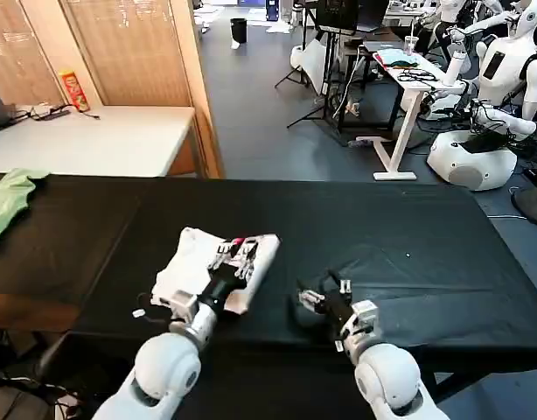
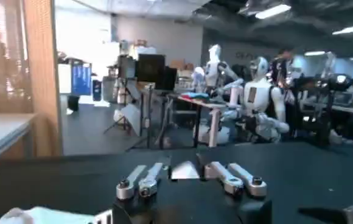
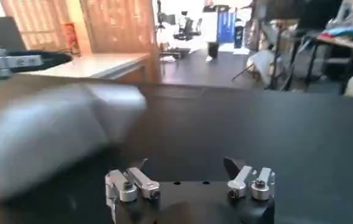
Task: Fold and organize the clothes.
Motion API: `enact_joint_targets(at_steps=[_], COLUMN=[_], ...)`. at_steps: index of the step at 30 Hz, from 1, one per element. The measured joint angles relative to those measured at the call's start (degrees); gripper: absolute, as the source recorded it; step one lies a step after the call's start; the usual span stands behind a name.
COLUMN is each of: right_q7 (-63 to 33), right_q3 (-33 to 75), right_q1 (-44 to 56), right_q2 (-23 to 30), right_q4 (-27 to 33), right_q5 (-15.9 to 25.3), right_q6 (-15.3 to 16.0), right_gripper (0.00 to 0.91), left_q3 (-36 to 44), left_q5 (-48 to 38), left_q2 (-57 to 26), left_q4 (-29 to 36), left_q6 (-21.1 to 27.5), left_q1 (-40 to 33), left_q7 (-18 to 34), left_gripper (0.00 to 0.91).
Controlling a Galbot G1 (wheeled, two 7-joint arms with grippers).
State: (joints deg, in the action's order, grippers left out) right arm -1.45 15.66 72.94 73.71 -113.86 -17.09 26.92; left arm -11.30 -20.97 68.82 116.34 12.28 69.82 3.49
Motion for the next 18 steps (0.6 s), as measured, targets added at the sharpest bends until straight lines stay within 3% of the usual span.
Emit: enact_joint_targets(at_steps=[4, 14, 15, 18], right_q7=[0.04, -3.52, -3.7, -4.68], right_q3=[-1.76, -5.54, -5.71, -6.0], right_q1=[-1.21, -4.37, -4.53, -5.15], right_q2=[0.1, 2.91, 3.26, 4.53], right_q4=[0.75, 4.56, 4.88, 6.17], right_q5=[-2.39, -6.41, -6.58, -7.78], right_q6=[1.02, 2.27, 2.27, 2.47], right_gripper=[0.878, 0.878, 0.761, 0.634], left_q3=[-0.46, -2.66, -2.93, -3.54], left_q5=[0.65, 1.48, 1.54, 1.56], left_q2=[-0.32, -1.0, -1.13, -1.45], left_q4=[0.0, -0.05, -0.05, 0.01], left_q6=[-3.23, -5.16, -5.35, -5.73], left_q1=[0.73, 2.88, 3.22, 3.92], left_q7=[-0.94, -0.65, -0.64, -0.57], left_gripper=[0.878, 0.878, 0.878, 0.878])
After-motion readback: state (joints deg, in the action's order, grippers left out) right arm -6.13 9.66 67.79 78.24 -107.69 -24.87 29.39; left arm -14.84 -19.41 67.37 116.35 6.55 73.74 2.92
